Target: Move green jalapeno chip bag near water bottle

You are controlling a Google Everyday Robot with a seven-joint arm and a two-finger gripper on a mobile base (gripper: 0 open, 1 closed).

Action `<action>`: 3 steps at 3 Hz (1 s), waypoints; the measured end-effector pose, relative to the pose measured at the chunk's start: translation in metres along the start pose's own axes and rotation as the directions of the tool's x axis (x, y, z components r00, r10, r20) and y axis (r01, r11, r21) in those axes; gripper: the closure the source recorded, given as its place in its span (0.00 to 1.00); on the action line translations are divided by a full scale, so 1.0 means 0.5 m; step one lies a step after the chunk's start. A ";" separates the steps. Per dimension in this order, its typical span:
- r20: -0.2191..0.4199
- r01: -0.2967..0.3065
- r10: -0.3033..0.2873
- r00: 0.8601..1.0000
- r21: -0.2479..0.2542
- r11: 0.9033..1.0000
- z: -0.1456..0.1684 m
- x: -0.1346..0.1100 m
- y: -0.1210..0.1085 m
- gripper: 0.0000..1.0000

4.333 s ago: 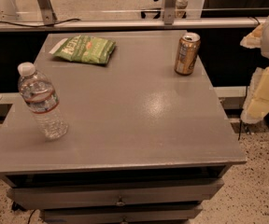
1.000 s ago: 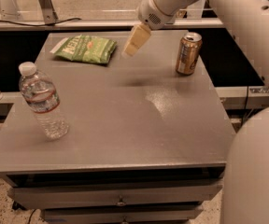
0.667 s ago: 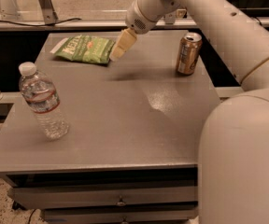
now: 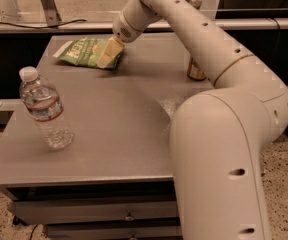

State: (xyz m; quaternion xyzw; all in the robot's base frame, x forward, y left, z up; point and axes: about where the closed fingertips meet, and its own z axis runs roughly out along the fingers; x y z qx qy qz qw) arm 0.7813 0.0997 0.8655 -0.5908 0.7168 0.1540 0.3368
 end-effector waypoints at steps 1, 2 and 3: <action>-0.010 -0.017 0.017 1.000 -0.020 1.000 0.054 0.009 -0.001 0.18; -0.014 -0.026 0.025 1.000 -0.021 0.999 0.068 0.011 -0.008 0.41; -0.002 -0.013 0.013 1.000 -0.003 1.000 0.040 -0.005 -0.020 0.65</action>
Offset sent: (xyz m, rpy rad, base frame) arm 0.0222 0.0131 -0.0243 -0.0021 0.0320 -0.0231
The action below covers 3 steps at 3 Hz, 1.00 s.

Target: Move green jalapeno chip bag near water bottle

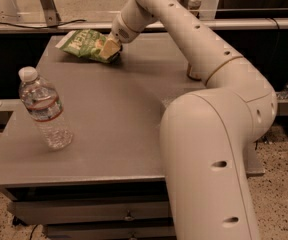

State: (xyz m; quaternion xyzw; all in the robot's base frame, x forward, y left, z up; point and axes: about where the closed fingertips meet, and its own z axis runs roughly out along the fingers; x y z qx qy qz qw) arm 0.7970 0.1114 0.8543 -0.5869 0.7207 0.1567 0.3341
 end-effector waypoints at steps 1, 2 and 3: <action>0.029 0.030 -0.030 0.999 0.015 0.999 -0.053 -0.028 -0.001 0.87; 0.064 0.078 -0.078 0.995 0.004 0.997 -0.120 -0.052 0.035 1.00; 0.074 0.134 -0.131 0.989 -0.029 0.991 -0.171 -0.053 0.108 1.00</action>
Offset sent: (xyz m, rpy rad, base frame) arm -0.0796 -0.0261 0.0913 0.0577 -0.0981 0.1320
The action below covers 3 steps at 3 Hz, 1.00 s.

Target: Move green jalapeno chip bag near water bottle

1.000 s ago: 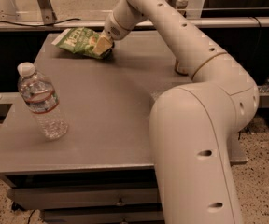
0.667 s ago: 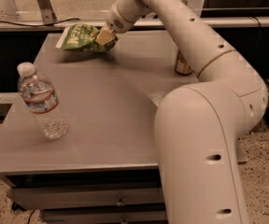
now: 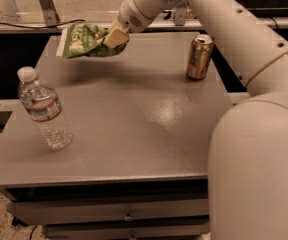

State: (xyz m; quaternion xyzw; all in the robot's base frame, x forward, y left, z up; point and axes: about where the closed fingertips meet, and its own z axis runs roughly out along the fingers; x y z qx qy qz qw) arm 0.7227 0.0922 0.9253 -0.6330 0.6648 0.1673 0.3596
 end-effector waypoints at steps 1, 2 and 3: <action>-0.035 0.078 -0.080 0.996 -0.051 0.996 -0.025 0.011 0.104 1.00; -0.080 0.128 -0.136 0.987 -0.096 0.987 -0.033 0.025 0.188 1.00; -0.122 0.160 -0.176 0.977 -0.131 0.978 -0.036 0.026 0.250 1.00</action>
Offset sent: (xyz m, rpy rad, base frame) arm -0.1459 -0.0146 -0.0311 -0.2152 -0.0143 0.1911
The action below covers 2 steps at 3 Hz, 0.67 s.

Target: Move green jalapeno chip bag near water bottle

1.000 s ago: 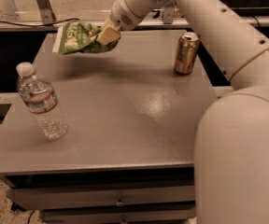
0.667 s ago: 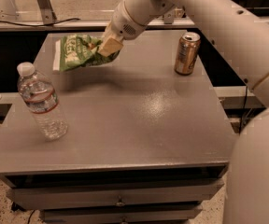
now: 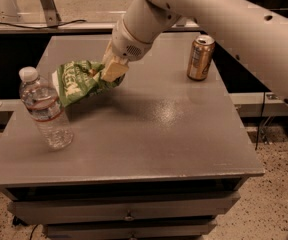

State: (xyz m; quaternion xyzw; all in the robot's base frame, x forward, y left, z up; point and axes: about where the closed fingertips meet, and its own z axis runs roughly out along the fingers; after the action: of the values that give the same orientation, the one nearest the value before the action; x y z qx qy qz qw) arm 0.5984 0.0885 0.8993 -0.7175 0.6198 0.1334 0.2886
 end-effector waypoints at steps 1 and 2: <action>-0.037 0.006 -0.006 0.999 -0.016 1.000 0.006 -0.008 0.034 1.00; -0.063 0.002 -0.003 0.998 -0.025 1.000 0.013 -0.018 0.049 1.00</action>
Offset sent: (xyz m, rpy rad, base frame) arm -0.0315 0.0146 -0.0073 -0.0933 0.0211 -0.0123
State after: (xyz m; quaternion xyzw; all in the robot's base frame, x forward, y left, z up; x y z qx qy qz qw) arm 0.5740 0.0982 0.8930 -0.7255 0.6260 0.1180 0.2603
